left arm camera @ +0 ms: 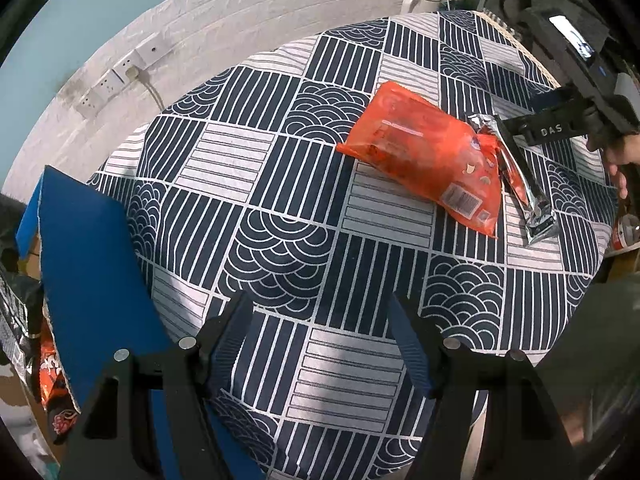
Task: Organize snacks
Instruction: 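Grasp silver foil bar with right tool while left tool approaches red packet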
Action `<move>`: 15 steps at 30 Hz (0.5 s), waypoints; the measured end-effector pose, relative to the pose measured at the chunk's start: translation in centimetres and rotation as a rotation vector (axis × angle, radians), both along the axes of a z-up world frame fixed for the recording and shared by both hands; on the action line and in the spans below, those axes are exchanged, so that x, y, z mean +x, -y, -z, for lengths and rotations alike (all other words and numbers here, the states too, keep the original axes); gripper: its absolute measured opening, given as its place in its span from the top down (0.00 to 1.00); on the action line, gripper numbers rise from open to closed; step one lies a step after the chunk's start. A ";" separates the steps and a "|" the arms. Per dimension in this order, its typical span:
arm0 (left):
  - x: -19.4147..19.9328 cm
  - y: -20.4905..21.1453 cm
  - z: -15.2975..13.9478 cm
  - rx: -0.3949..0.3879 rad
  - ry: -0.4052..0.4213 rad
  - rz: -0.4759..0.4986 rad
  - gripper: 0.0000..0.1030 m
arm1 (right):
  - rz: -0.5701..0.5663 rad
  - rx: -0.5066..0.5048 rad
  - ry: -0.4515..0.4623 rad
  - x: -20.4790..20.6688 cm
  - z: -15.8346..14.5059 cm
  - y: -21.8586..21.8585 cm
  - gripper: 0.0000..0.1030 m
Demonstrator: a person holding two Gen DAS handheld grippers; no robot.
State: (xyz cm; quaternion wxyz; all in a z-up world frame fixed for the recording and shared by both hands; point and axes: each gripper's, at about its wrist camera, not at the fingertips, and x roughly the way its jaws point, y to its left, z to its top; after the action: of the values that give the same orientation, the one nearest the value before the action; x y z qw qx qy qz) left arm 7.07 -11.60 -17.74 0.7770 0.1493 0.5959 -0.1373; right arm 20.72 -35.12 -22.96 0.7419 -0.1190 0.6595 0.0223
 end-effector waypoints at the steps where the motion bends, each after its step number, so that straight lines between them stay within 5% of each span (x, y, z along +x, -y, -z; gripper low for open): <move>1: 0.1 0.0 0.0 -0.005 -0.001 -0.005 0.31 | 0.018 0.001 0.006 0.3 -0.1 0.1 0.23; 9: 0.8 0.6 -0.3 -0.014 0.016 -0.010 0.31 | 0.074 0.158 0.045 -0.7 -3.6 -0.8 0.23; 15: 0.7 0.4 -0.3 0.002 0.028 -0.022 0.31 | 0.052 0.240 -0.003 -2.5 -3.3 -3.5 0.23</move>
State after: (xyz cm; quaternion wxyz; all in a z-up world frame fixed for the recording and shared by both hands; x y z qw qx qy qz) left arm 7.82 -11.95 -17.47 0.7866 0.1453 0.5867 -0.1262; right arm 18.27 -31.59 -19.63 0.7502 -0.0122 0.6560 0.0818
